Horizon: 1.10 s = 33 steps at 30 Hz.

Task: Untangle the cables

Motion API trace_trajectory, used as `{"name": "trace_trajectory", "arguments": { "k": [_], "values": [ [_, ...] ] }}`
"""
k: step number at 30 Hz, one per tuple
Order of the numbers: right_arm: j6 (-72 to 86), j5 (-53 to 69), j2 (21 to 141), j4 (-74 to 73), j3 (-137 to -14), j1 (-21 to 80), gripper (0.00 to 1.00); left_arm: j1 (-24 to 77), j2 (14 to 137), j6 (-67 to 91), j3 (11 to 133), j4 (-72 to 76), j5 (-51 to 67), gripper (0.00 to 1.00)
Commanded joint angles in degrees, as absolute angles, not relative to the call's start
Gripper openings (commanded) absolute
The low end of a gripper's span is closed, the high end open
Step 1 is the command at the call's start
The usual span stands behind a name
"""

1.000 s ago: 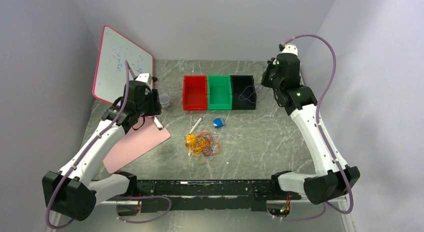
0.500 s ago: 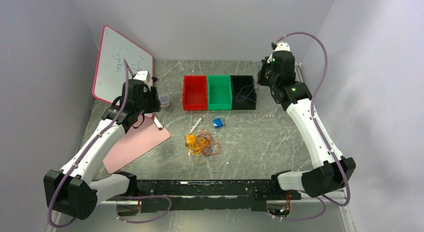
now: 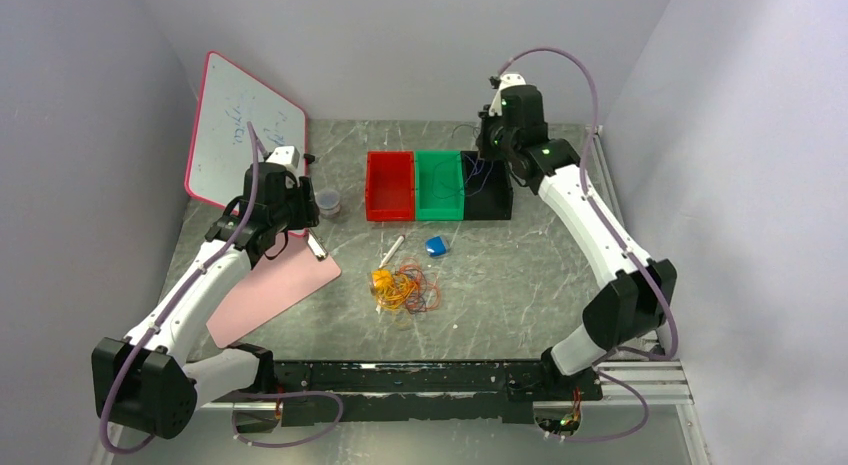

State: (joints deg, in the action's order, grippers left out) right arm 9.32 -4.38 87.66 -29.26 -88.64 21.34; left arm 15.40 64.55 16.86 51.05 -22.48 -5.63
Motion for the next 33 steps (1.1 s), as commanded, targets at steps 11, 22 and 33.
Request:
{"name": "trace_trajectory", "arguments": {
  "k": [11,22,33],
  "values": [
    [8.5,-8.5,100.7,-23.3,-95.8,26.9,0.0,14.9,63.3,15.9,50.9,-21.1,-6.1,0.55],
    [8.2,-8.6,103.9,-19.9,-93.7,27.0,0.0,14.8,63.7,15.7,51.1,-21.0,-5.3,0.56],
    [13.8,-0.5,109.6,-12.9,-92.0,26.6,0.0,14.8,64.2,15.5,51.2,-21.1,-4.7,0.55]
  ]
}}
